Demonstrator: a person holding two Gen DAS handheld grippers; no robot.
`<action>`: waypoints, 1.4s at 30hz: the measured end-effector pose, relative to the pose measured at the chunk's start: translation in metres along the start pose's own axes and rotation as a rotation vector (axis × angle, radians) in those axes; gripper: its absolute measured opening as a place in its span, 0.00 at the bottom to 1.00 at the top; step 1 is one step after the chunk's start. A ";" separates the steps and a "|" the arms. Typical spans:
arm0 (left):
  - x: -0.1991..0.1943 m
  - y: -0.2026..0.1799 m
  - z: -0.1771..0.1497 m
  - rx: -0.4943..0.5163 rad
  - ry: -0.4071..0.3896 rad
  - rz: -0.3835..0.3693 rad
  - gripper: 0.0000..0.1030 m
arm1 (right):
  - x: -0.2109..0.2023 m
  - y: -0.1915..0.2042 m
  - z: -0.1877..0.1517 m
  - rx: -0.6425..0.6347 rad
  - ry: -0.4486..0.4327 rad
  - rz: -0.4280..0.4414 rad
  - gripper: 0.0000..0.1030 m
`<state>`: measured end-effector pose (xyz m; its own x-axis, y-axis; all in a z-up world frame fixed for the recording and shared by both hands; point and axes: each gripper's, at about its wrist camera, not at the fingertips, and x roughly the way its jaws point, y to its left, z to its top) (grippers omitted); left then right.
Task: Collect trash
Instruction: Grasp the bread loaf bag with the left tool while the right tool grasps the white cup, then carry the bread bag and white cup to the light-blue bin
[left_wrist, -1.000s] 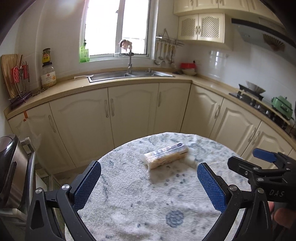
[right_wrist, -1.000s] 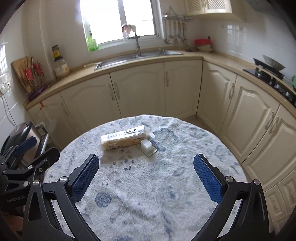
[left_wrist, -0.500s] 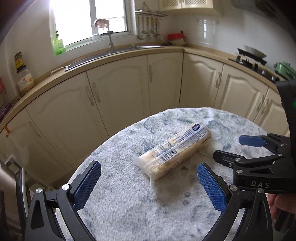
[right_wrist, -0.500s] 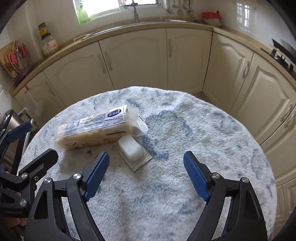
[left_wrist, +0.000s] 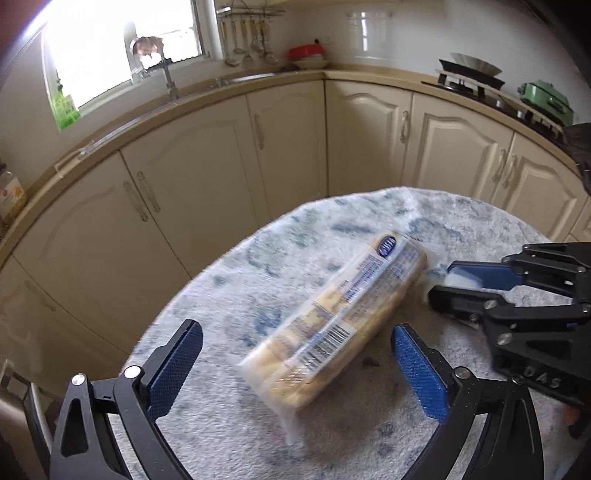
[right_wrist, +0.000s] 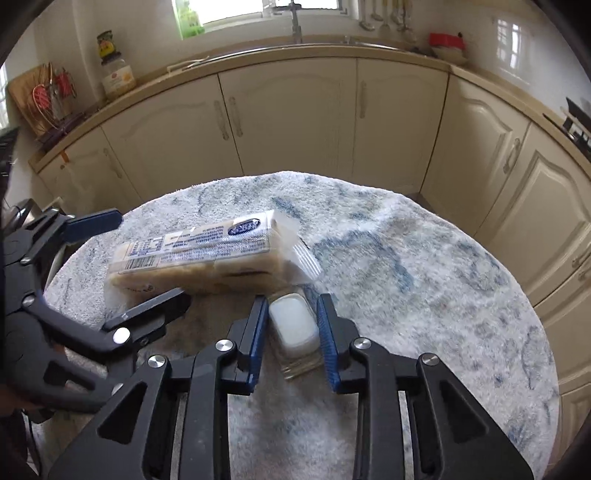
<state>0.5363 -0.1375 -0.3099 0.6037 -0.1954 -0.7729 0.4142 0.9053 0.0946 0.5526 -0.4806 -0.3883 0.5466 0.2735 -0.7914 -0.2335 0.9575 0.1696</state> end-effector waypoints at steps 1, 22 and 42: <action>0.003 -0.002 0.001 0.001 0.014 -0.015 0.80 | -0.004 -0.003 -0.003 0.012 0.000 -0.004 0.22; -0.038 -0.055 -0.014 -0.053 -0.022 -0.110 0.30 | -0.103 -0.039 -0.065 0.162 -0.047 0.014 0.11; -0.145 -0.092 -0.077 -0.137 -0.026 -0.095 0.30 | -0.076 -0.028 -0.084 0.105 0.008 0.010 0.22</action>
<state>0.3580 -0.1634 -0.2551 0.5846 -0.2907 -0.7574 0.3745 0.9249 -0.0660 0.4500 -0.5363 -0.3828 0.5380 0.2825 -0.7942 -0.1532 0.9592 0.2375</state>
